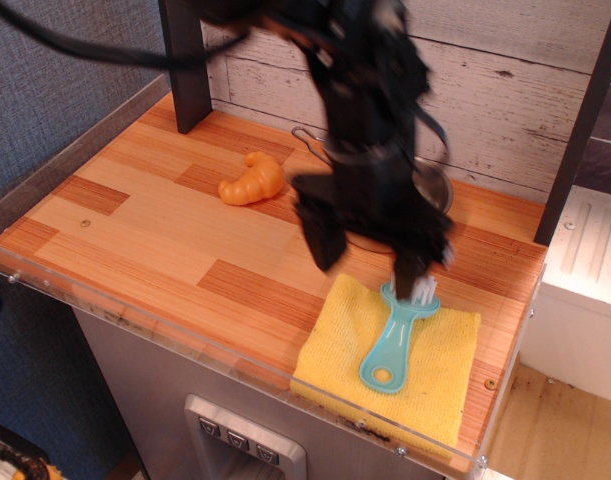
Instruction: Place blue brush on top of yellow cloth.
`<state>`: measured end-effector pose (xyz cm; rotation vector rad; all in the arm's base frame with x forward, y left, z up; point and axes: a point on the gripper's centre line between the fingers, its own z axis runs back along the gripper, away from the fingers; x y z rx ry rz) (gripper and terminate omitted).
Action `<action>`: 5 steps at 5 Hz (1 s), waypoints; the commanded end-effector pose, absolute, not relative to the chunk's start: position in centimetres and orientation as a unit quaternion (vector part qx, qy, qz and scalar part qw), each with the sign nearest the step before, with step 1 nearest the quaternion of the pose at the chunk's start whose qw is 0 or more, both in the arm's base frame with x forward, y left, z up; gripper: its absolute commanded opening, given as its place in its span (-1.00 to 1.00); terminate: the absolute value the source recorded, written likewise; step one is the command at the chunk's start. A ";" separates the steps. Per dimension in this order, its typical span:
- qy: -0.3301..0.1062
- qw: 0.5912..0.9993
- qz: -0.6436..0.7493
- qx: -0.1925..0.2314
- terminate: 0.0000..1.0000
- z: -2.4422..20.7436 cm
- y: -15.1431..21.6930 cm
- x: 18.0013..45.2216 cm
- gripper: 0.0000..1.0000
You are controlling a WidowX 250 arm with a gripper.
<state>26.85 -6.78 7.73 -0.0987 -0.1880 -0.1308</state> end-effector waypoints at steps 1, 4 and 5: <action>-0.107 0.993 -0.045 -0.020 -1.00 10.4 1.2 27.6 1.00; -0.068 0.996 -0.053 -0.023 -1.00 8.9 3.7 27.8 1.00; -0.068 0.996 -0.053 -0.023 1.00 8.9 3.7 27.8 1.00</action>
